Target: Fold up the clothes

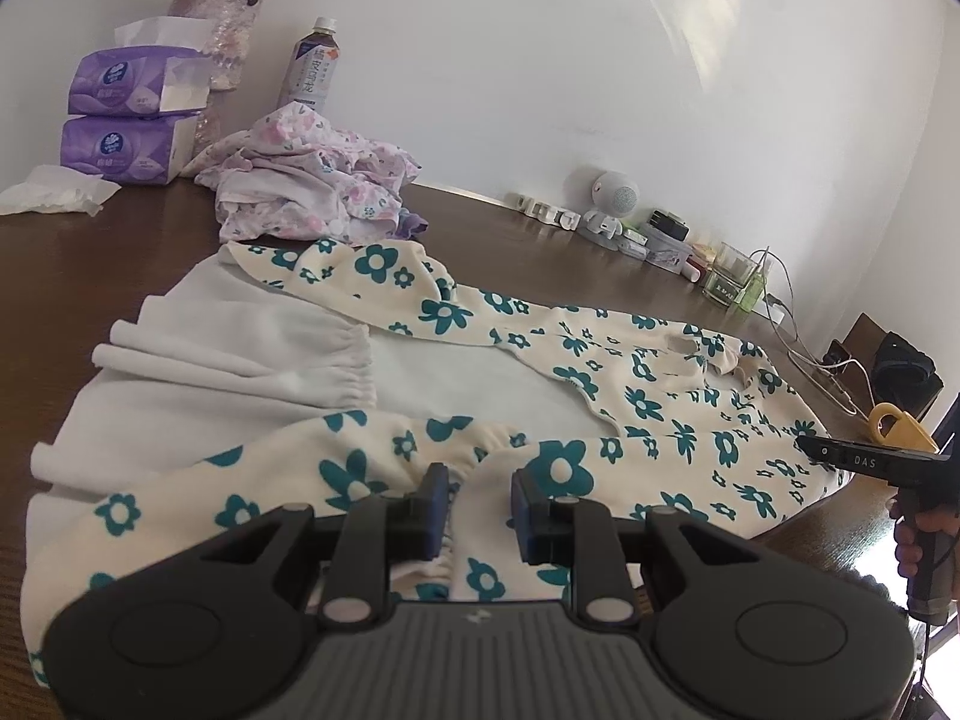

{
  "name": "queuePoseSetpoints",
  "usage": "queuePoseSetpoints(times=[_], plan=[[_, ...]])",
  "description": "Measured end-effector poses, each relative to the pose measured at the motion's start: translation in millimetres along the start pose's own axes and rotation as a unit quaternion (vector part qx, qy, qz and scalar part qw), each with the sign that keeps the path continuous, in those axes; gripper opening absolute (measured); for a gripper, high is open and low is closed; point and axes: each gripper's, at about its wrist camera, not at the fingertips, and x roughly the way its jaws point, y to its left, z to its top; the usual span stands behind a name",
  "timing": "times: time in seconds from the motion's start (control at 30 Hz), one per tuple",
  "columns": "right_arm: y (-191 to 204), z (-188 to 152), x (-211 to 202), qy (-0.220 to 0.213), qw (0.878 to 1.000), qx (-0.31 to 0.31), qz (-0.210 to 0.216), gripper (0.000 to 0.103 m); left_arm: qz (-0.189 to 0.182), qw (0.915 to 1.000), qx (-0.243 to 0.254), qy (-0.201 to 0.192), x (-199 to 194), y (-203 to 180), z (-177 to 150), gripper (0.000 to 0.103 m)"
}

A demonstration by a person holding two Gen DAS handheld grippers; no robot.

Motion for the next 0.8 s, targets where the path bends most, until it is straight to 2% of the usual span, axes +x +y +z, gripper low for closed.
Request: queuePoseSetpoints(times=[0.13,0.8], plan=[[2.2,-0.2,0.0,0.0,1.0,-0.004,-0.006,0.018,0.008,0.9999,0.007,0.0,-0.4,-3.6,-0.7,0.021],[-0.5,-1.4,-0.5,0.0,1.0,0.004,-0.003,0.018,-0.016,0.9996,-0.024,-0.003,-1.1,9.3,-0.3,0.021]])
